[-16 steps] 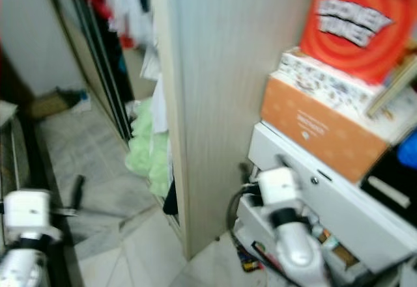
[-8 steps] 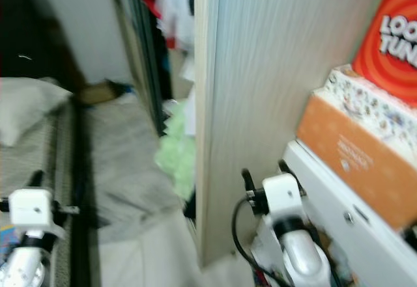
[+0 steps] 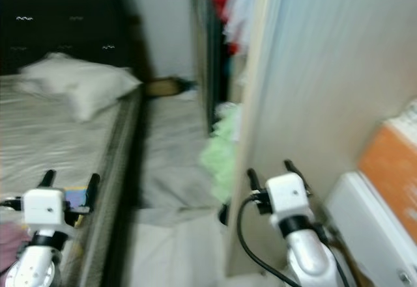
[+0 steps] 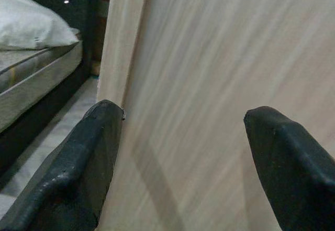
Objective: Clean up the room
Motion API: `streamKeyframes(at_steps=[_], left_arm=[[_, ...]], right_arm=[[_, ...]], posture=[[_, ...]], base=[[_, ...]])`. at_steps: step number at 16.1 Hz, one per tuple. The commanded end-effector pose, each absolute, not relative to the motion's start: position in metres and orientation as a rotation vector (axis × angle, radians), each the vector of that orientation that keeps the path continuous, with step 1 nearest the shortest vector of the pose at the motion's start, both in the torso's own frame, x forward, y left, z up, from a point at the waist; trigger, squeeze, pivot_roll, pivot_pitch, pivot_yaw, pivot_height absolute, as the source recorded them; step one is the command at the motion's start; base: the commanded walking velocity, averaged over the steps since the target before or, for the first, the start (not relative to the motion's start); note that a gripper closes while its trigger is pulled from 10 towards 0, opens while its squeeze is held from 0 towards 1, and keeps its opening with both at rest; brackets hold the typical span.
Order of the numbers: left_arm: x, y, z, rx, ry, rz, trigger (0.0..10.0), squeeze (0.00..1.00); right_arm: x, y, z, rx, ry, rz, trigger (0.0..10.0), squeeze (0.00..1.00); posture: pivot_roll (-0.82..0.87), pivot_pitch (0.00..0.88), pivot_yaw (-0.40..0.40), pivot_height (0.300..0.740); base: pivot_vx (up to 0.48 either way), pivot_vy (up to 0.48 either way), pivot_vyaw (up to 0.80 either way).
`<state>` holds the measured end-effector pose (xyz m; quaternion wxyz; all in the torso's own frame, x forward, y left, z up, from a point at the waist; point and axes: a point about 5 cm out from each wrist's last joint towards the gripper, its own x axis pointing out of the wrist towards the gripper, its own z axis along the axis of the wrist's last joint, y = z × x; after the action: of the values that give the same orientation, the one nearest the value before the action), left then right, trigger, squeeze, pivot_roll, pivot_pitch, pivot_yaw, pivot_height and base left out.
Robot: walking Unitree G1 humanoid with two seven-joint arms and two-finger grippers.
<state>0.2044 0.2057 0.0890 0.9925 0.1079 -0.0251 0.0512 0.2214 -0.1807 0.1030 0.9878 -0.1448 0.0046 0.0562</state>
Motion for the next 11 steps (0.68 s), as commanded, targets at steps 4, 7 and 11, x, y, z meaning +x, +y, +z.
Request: streamKeyframes(at_steps=[4, 7, 11], left_arm=[[0.2051, 0.2136, 0.0849, 0.248, -0.027, 0.138, 10.0, 0.0], [0.2053, 0.2124, 0.0849, 0.249, -0.028, 0.138, 10.0, 0.0], [0.2063, 0.2109, 0.0858, 0.25, -0.032, 0.137, 10.0, 0.0]], right_arm=[[0.2252, -0.1746, 0.1071, -0.283, -0.011, 0.137, 10.0, 0.0], [0.2252, -0.1743, 0.1068, -0.283, -0.01, 0.138, 10.0, 0.0], [0.2254, -0.1734, 0.1059, -0.284, -0.01, 0.141, 10.0, 0.0]], posture=[[-0.06, 0.0, -0.025, 0.74], [-0.06, 0.0, -0.025, 0.74], [-0.06, 0.0, -0.025, 0.74]], base=[[0.0, 0.0, 0.79], [0.0, 0.0, 0.78], [0.0, 0.0, 0.7]])
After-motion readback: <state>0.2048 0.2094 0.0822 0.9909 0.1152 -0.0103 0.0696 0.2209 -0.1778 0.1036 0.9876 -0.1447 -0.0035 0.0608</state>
